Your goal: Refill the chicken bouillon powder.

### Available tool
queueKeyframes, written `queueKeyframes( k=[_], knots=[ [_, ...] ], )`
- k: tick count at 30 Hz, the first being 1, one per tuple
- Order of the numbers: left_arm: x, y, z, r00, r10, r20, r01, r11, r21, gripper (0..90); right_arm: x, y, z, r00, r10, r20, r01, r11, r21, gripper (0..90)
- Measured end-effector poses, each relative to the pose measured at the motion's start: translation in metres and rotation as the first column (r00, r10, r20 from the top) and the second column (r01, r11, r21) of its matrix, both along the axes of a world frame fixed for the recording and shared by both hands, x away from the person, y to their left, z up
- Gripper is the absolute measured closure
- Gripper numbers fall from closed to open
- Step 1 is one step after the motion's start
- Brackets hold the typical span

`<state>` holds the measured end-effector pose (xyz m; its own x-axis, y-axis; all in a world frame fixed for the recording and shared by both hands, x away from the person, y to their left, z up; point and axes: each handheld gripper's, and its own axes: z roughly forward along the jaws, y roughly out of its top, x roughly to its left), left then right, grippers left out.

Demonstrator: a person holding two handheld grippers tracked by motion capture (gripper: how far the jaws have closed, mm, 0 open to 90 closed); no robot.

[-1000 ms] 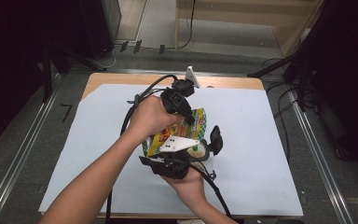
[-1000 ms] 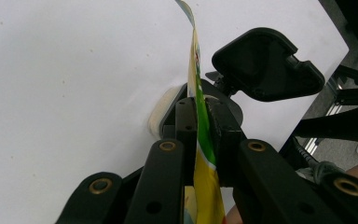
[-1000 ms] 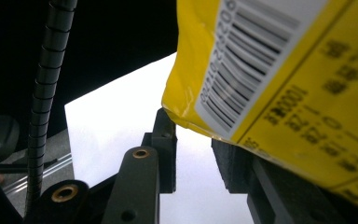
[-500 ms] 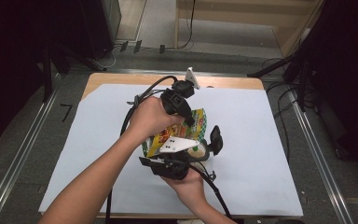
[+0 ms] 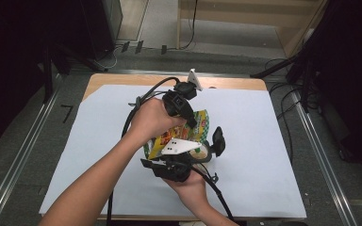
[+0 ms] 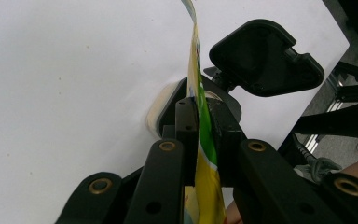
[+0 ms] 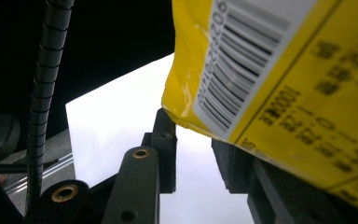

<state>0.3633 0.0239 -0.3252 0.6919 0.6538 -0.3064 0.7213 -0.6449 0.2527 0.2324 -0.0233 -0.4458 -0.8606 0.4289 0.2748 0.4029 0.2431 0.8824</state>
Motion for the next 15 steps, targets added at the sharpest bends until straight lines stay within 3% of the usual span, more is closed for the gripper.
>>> queueKeyframes(
  k=[15],
  knots=[
    [-0.0001, 0.0015, -0.0015, 1.0, 0.004, 0.001, -0.004, 1.0, -0.006, 84.4, -0.0002, 0.0006, -0.0001, 1.0, 0.0, 0.0, 0.0, 1.0, -0.002, 72.5]
  ],
)
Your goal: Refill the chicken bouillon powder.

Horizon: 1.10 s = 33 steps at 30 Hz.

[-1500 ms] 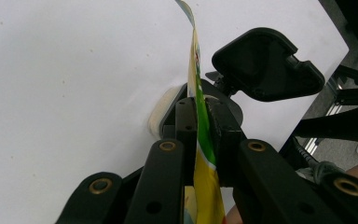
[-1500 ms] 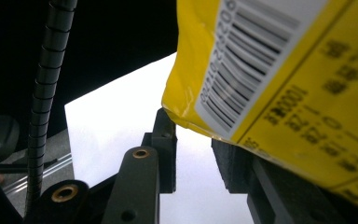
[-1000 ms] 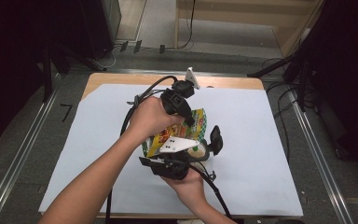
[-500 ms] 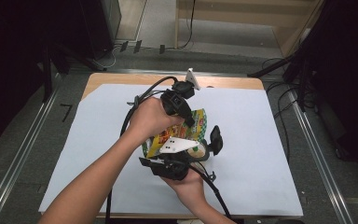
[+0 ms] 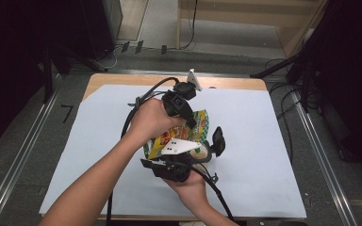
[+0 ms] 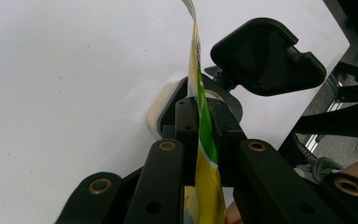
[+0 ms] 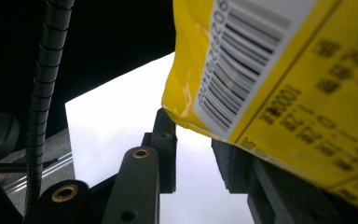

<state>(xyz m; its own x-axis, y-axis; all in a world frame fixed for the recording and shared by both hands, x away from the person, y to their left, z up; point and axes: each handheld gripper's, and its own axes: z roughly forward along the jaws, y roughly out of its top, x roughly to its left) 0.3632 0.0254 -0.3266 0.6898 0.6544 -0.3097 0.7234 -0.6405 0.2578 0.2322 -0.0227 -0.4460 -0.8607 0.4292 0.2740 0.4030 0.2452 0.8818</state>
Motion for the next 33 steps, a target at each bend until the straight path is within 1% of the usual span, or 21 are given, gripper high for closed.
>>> queueKeyframes(
  k=[7, 20, 24, 33],
  knots=[
    [-0.001, -0.0006, 0.0004, 1.0, -0.002, 0.005, 0.002, 1.0, 0.0, 84.4, -0.0003, 0.0001, 0.0001, 1.0, -0.003, 0.0, 0.003, 1.0, 0.0, 72.6],
    [-0.0007, -0.0007, 0.0004, 1.0, -0.005, 0.0, 0.005, 1.0, -0.004, 84.4, -0.0005, -0.0002, 0.0002, 1.0, -0.005, 0.001, 0.005, 1.0, -0.002, 72.6],
    [-0.0008, -0.0019, 0.0006, 1.0, -0.007, -0.004, 0.007, 1.0, -0.004, 84.4, -0.0012, -0.0003, 0.0002, 0.9999, -0.013, 0.011, 0.013, 1.0, -0.009, 73.1],
    [-0.0018, -0.0036, 0.0016, 0.9999, -0.014, -0.001, 0.014, 0.9999, 0.001, 84.4, -0.0024, -0.0015, 0.001, 0.9998, -0.016, 0.012, 0.016, 1.0, -0.006, 73.1]
  ],
)
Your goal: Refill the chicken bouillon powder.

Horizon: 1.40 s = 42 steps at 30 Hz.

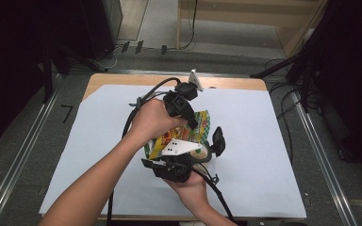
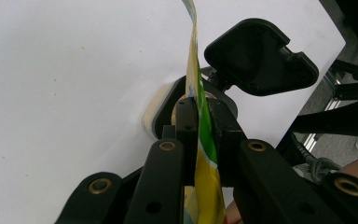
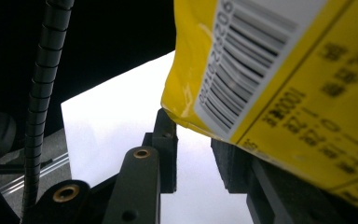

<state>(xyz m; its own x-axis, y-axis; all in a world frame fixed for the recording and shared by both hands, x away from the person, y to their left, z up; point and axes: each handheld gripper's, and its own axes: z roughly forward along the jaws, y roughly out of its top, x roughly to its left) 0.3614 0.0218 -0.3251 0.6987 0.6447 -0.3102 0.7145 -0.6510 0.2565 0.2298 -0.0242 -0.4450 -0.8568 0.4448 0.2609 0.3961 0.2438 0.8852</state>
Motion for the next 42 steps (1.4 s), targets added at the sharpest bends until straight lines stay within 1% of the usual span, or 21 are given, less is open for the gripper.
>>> queueKeyframes(
  k=[1, 6, 10, 11, 12, 14, 21, 27, 42],
  knots=[
    [-0.0003, -0.0004, -0.0001, 1.0, -0.001, 0.001, 0.001, 1.0, -0.007, 84.4, -0.0001, -0.0002, 0.0001, 1.0, 0.0, 0.001, 0.0, 1.0, 0.0, 73.1],
    [0.0, -0.0019, -0.0001, 0.9999, -0.008, -0.007, 0.008, 1.0, -0.005, 84.4, -0.0011, -0.0013, 0.0004, 1.0, -0.004, 0.002, 0.004, 1.0, -0.001, 73.1],
    [0.0002, -0.0027, -0.0005, 0.9999, -0.01, -0.011, 0.009, 0.9999, -0.011, 84.5, -0.0014, -0.002, 0.0005, 1.0, -0.007, -0.001, 0.007, 1.0, 0.0, 73.2],
    [0.0009, -0.0026, -0.0007, 0.9998, -0.012, -0.018, 0.011, 0.9998, -0.019, 84.4, -0.0019, -0.0023, 0.0008, 1.0, -0.006, -0.001, 0.006, 1.0, 0.001, 73.2],
    [0.0009, -0.0026, -0.0007, 0.9998, -0.012, -0.018, 0.011, 0.9998, -0.019, 84.5, -0.0018, -0.0025, 0.0009, 1.0, -0.009, 0.004, 0.009, 1.0, 0.001, 73.2],
    [0.0013, -0.0023, -0.0008, 0.9997, -0.014, -0.019, 0.014, 0.9997, -0.019, 84.5, -0.0018, -0.0023, 0.0011, 1.0, -0.007, -0.003, 0.007, 1.0, 0.001, 73.2],
    [0.0013, -0.0026, -0.0009, 0.9997, -0.017, -0.019, 0.017, 0.9997, -0.017, 84.4, -0.0019, -0.0026, 0.001, 0.9999, -0.009, -0.004, 0.009, 1.0, -0.001, 73.2],
    [0.0006, -0.0026, -0.0011, 0.9998, -0.016, -0.011, 0.016, 0.9997, -0.017, 84.5, -0.0018, -0.0026, 0.001, 1.0, -0.007, -0.005, 0.007, 1.0, -0.004, 73.2],
    [0.0012, -0.0021, -0.0013, 0.9997, -0.019, -0.014, 0.019, 0.9996, -0.021, 84.5, -0.0016, -0.0026, 0.0009, 0.9999, -0.01, -0.004, 0.01, 1.0, -0.006, 73.2]
  ],
)
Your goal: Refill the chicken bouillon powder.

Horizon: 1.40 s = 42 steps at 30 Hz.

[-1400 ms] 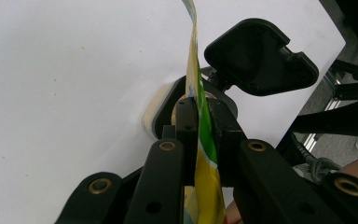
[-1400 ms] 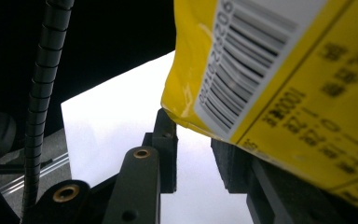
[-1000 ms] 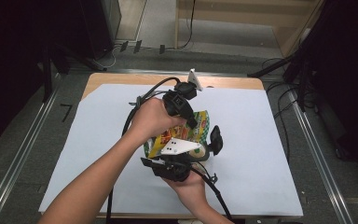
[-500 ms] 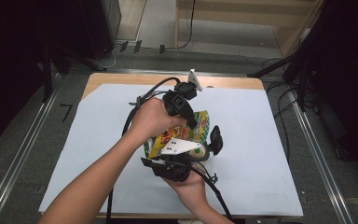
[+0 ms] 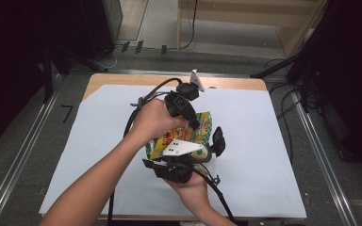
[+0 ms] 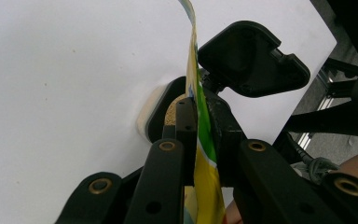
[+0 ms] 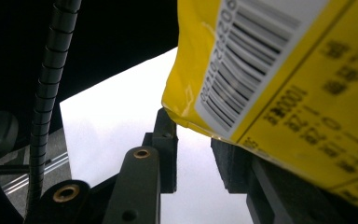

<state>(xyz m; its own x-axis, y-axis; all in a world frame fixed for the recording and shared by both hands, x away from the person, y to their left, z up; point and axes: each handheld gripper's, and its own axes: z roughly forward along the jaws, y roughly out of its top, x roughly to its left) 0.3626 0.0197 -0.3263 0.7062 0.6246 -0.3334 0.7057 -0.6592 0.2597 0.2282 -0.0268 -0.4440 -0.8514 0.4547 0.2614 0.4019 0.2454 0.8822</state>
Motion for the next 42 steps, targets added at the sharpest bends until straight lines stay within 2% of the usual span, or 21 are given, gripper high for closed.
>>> queueKeyframes(
  k=[42],
  knots=[
    [-0.0005, 0.0019, -0.0003, 0.9999, 0.006, 0.008, -0.006, 0.9999, -0.008, 84.4, 0.0003, 0.0004, 0.0, 1.0, 0.0, 0.0, 0.0, 1.0, -0.006, 73.2]
  ],
)
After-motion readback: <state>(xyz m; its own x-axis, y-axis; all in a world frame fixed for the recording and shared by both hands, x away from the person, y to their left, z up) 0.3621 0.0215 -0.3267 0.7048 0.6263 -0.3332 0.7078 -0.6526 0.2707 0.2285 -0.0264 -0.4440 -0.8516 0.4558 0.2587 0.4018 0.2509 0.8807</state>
